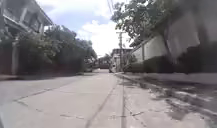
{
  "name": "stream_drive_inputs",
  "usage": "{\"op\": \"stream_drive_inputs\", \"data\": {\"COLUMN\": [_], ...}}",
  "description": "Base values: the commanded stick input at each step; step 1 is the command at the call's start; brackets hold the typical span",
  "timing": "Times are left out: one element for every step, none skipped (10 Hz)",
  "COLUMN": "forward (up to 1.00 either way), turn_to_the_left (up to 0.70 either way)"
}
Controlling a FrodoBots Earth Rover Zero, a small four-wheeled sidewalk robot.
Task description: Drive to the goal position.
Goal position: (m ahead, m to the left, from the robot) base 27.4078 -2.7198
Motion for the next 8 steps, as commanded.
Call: {"op": "stream_drive_inputs", "data": {"forward": [0.5,0.5,0.5,0.5,0.5,0.5,0.5,0.5], "turn_to_the_left": [-0.5,-0.08,0.0,0.0,0.0,0.0,0.0,0.0]}}
